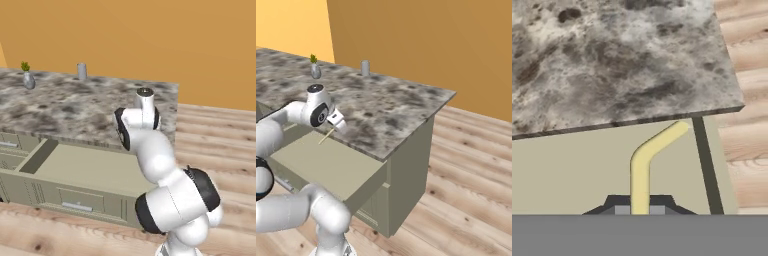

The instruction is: Take a straw from the drawer in front and place it inside the glass cup on the dining counter.

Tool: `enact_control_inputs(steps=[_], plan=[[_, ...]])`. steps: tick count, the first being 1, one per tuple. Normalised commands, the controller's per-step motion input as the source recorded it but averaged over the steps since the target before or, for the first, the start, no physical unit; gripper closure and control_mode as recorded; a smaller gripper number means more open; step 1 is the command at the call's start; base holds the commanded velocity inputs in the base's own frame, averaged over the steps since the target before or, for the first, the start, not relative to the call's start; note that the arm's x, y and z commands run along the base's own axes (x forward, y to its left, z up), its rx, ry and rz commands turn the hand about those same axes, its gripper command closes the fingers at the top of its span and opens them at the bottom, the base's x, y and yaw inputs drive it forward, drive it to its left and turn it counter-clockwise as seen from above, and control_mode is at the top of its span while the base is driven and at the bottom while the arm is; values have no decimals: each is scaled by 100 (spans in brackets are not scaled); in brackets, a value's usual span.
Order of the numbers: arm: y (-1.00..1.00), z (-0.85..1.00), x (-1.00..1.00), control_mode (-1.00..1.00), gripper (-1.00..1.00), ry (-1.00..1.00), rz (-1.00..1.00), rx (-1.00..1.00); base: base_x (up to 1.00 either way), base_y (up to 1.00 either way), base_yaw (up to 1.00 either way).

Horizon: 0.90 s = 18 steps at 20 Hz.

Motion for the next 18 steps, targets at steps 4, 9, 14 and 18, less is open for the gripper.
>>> enact_control_inputs(steps=[4,9,14,18], plan=[[-87,4,4,-100,100,0,5,0,0,0,0],[-75,0,8,-100,100,0,4,0,0,0,0],[-26,0,-3,100,100,0,0,0,-9,-5,0],[0,0,0,100,100,0,0,0,-96,-46,0]])
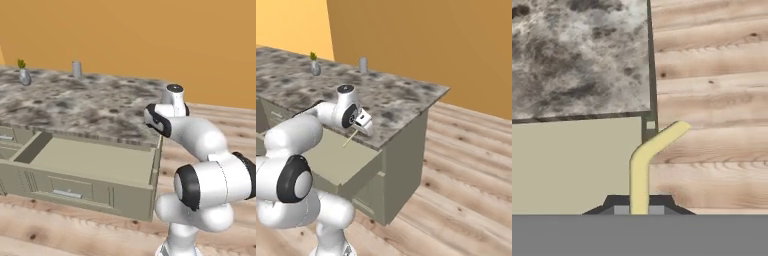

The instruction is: Take a straw from the drawer in front and place it inside the glass cup on the dining counter.

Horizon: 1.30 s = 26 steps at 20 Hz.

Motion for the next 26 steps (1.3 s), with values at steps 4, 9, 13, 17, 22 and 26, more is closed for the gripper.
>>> enact_control_inputs(steps=[4,9,13,17,22,26], plan=[[0,0,0,100,100,0,0,0,-37,-95,0],[0,0,0,100,100,0,0,0,25,-100,4],[0,0,0,100,100,0,0,0,89,-100,18],[0,0,0,100,100,0,0,0,100,-100,17],[0,0,0,100,100,0,0,0,100,-100,8],[0,0,0,100,100,0,0,0,100,-100,10]])
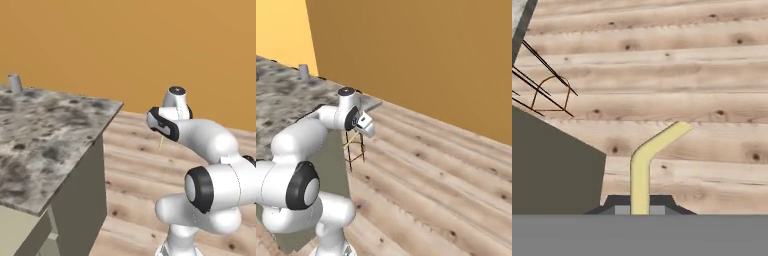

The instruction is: Take a straw from the drawer in front and place it inside the glass cup on the dining counter.

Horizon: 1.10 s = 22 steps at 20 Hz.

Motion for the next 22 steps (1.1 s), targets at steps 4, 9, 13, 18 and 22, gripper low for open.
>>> enact_control_inputs(steps=[4,9,13,18,22], plan=[[0,0,0,100,100,0,0,0,100,-100,13],[0,0,0,100,100,0,0,0,100,-100,24],[0,0,0,100,100,0,0,0,100,-100,34],[0,0,0,100,100,0,0,0,97,-94,43],[0,0,0,100,100,0,0,0,86,-92,47]])
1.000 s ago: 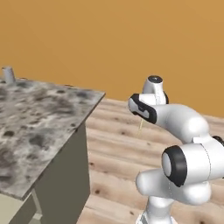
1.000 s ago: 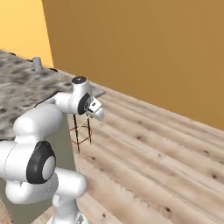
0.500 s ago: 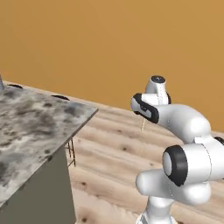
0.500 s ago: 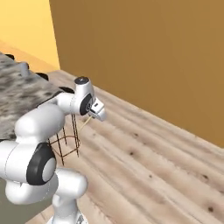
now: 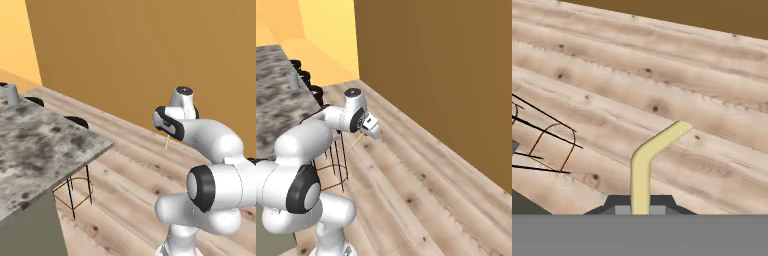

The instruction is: Take a straw from the drawer in front and place it inside the glass cup on the dining counter.

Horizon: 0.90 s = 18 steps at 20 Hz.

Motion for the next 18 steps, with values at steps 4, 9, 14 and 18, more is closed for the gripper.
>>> enact_control_inputs(steps=[4,9,14,18], plan=[[0,0,0,100,100,0,0,0,84,-93,46],[0,0,0,100,100,0,0,0,83,-93,46],[0,0,0,100,100,0,0,0,78,-95,45],[0,0,0,100,100,0,0,0,81,-96,44]])
